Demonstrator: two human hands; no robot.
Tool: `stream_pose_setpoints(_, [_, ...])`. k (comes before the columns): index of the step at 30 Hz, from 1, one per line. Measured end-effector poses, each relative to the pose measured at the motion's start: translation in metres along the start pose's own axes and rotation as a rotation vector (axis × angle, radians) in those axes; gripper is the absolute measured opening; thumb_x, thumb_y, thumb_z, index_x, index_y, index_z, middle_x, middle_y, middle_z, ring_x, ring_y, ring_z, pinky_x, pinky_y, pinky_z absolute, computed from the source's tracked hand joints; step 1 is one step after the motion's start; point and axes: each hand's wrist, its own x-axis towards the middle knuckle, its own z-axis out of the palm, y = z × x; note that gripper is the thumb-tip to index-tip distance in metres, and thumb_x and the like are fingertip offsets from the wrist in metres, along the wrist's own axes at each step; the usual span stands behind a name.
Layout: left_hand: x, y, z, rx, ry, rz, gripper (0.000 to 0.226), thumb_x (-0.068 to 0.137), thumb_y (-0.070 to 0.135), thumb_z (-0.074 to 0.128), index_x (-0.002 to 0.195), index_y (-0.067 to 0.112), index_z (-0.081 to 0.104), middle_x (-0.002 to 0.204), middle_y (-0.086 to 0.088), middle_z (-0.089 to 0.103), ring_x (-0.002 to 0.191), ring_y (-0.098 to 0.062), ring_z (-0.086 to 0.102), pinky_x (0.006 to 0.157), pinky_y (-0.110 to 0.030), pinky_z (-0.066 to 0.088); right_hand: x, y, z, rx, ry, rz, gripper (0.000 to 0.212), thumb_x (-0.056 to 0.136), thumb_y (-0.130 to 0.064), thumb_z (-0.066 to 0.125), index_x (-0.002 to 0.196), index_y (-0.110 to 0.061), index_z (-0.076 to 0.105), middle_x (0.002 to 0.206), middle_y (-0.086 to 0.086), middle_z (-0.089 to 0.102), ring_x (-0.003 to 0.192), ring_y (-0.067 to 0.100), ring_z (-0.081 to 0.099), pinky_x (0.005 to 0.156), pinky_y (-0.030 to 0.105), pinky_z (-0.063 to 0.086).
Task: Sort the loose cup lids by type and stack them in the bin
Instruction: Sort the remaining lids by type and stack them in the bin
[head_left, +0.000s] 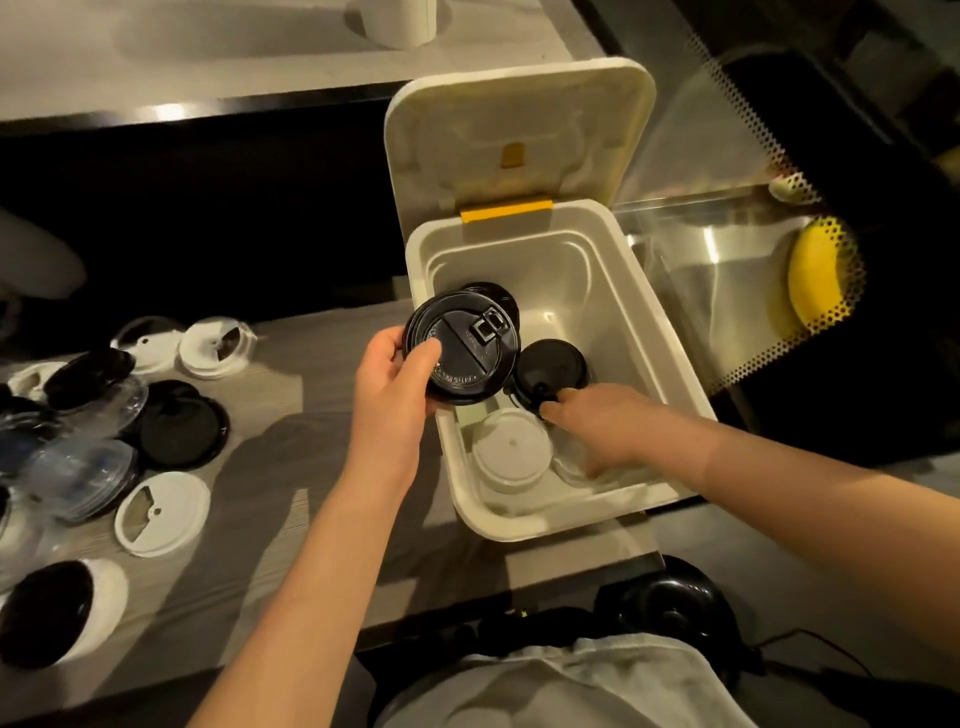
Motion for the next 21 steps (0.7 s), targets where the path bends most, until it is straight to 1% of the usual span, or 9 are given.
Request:
stream_pose_setpoints(4, [-0.001, -0.001, 0.000, -0.008, -0.008, 0.002, 0.013, 0.093, 0.010, 0.050, 0.092, 0.021, 0.057, 0.083, 0.005, 0.065, 0.075, -0.005, 0.063, 0.065, -0.024, 0.048, 0.002, -0.001, 0.008, 0.056, -0.045, 0.007, 0.074, 0.076, -0.019, 0.072, 0.137, -0.016, 0.031, 0.120, 0.009, 0.050, 0.101, 0.029, 0.057, 0.072, 0.035, 0.046])
stream_pose_setpoints(7, [-0.002, -0.001, 0.000, -0.003, -0.017, 0.010, 0.014, 0.093, 0.009, 0.050, 0.091, 0.021, 0.057, 0.085, 0.003, 0.064, 0.080, -0.009, 0.062, 0.069, -0.026, 0.048, 0.007, -0.004, 0.012, 0.051, -0.062, 0.012, 0.073, 0.076, -0.020, 0.071, 0.136, -0.014, 0.030, 0.122, 0.010, 0.049, 0.102, 0.029, 0.057, 0.077, 0.037, 0.050])
stream_pose_setpoints(9, [-0.002, -0.002, 0.001, -0.006, -0.022, 0.011, 0.014, 0.093, 0.009, 0.050, 0.090, 0.021, 0.057, 0.085, 0.003, 0.064, 0.081, -0.010, 0.061, 0.072, -0.028, 0.050, 0.010, -0.005, 0.012, 0.079, -0.096, 0.021, 0.071, 0.078, -0.021, 0.069, 0.136, -0.014, 0.030, 0.122, 0.010, 0.049, 0.104, 0.029, 0.056, 0.080, 0.037, 0.049])
stream_pose_setpoints(11, [-0.002, -0.002, 0.000, 0.005, -0.030, 0.011, 0.014, 0.092, 0.009, 0.050, 0.091, 0.022, 0.057, 0.087, 0.001, 0.065, 0.085, -0.014, 0.061, 0.078, -0.035, 0.051, 0.010, -0.005, 0.011, 0.102, -0.128, 0.020, 0.071, 0.078, -0.023, 0.069, 0.137, -0.016, 0.031, 0.121, 0.008, 0.048, 0.105, 0.028, 0.055, 0.082, 0.035, 0.048])
stream_pose_setpoints(14, [-0.001, -0.002, -0.002, 0.022, -0.045, 0.014, 0.013, 0.092, 0.011, 0.051, 0.091, 0.023, 0.057, 0.089, 0.000, 0.065, 0.088, -0.017, 0.061, 0.084, -0.039, 0.050, 0.007, -0.003, 0.007, 0.145, -0.125, 0.019, 0.064, 0.082, -0.031, 0.066, 0.137, -0.020, 0.037, 0.120, 0.006, 0.049, 0.108, 0.025, 0.053, 0.084, 0.033, 0.046])
stream_pose_setpoints(16, [-0.001, -0.002, -0.002, 0.023, -0.044, 0.018, 0.013, 0.092, 0.011, 0.051, 0.091, 0.023, 0.057, 0.088, 0.001, 0.064, 0.088, -0.016, 0.061, 0.082, -0.038, 0.050, 0.006, -0.001, 0.006, 0.167, -0.117, 0.026, 0.050, 0.087, -0.032, 0.058, 0.134, -0.019, 0.044, 0.120, 0.006, 0.052, 0.108, 0.026, 0.053, 0.085, 0.033, 0.046])
stream_pose_setpoints(17, [-0.001, -0.002, -0.001, 0.023, -0.042, 0.018, 0.013, 0.092, 0.011, 0.051, 0.091, 0.022, 0.057, 0.088, 0.001, 0.064, 0.087, -0.016, 0.061, 0.081, -0.037, 0.050, 0.006, -0.001, 0.006, 0.165, -0.112, 0.037, 0.045, 0.087, -0.030, 0.057, 0.130, -0.018, 0.049, 0.118, 0.007, 0.056, 0.107, 0.026, 0.055, 0.086, 0.033, 0.047])
stream_pose_setpoints(19, [0.000, -0.004, -0.001, 0.022, -0.037, 0.020, 0.013, 0.092, 0.011, 0.051, 0.091, 0.022, 0.057, 0.087, 0.001, 0.064, 0.086, -0.016, 0.060, 0.079, -0.036, 0.049, 0.009, -0.001, 0.006, 0.163, -0.099, 0.067, 0.038, 0.083, -0.029, 0.062, 0.118, -0.015, 0.057, 0.112, 0.006, 0.062, 0.101, 0.026, 0.059, 0.085, 0.035, 0.052])
stream_pose_setpoints(21, [0.000, -0.005, -0.001, 0.021, -0.034, 0.025, 0.014, 0.092, 0.010, 0.052, 0.090, 0.022, 0.058, 0.085, 0.001, 0.064, 0.085, -0.015, 0.060, 0.075, -0.033, 0.049, 0.012, -0.002, 0.005, 0.175, -0.104, 0.096, 0.037, 0.080, -0.031, 0.067, 0.112, -0.014, 0.060, 0.109, 0.006, 0.064, 0.098, 0.025, 0.061, 0.084, 0.037, 0.053])
